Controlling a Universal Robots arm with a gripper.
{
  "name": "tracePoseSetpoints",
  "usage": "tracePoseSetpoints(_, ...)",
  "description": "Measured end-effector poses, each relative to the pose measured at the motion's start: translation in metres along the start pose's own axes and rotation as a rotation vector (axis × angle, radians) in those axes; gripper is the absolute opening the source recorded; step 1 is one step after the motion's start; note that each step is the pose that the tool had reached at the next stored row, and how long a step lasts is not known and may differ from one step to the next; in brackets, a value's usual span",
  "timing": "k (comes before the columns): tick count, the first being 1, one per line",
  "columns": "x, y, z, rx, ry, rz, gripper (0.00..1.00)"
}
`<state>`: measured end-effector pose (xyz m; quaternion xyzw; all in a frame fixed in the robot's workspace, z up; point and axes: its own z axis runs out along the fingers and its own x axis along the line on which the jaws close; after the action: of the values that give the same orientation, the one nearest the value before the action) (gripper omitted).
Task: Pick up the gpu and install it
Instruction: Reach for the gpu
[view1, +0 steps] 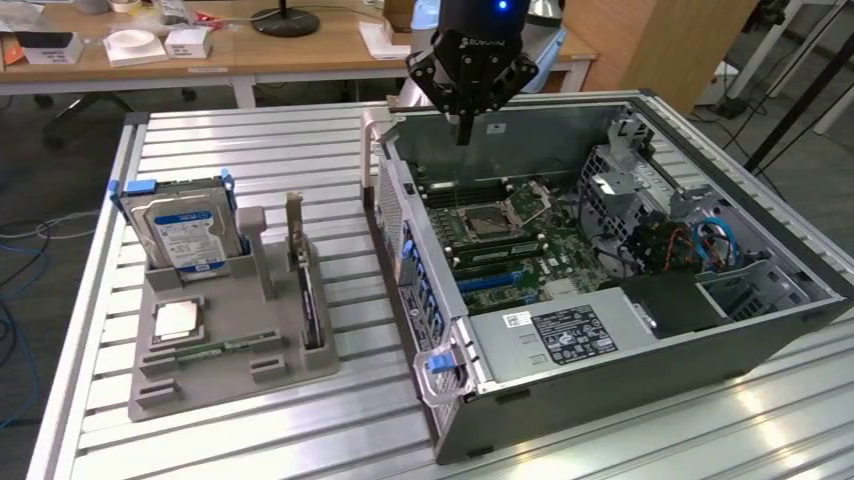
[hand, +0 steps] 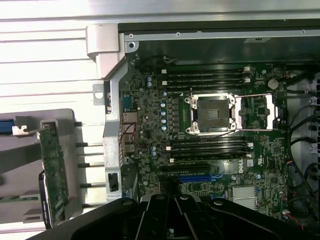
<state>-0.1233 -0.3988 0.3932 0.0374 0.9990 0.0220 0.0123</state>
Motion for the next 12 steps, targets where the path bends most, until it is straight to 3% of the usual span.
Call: tracePoseSetpoints(12,0.004,-0.0003,-0.0001,0.0,0.0,0.0,0.11)
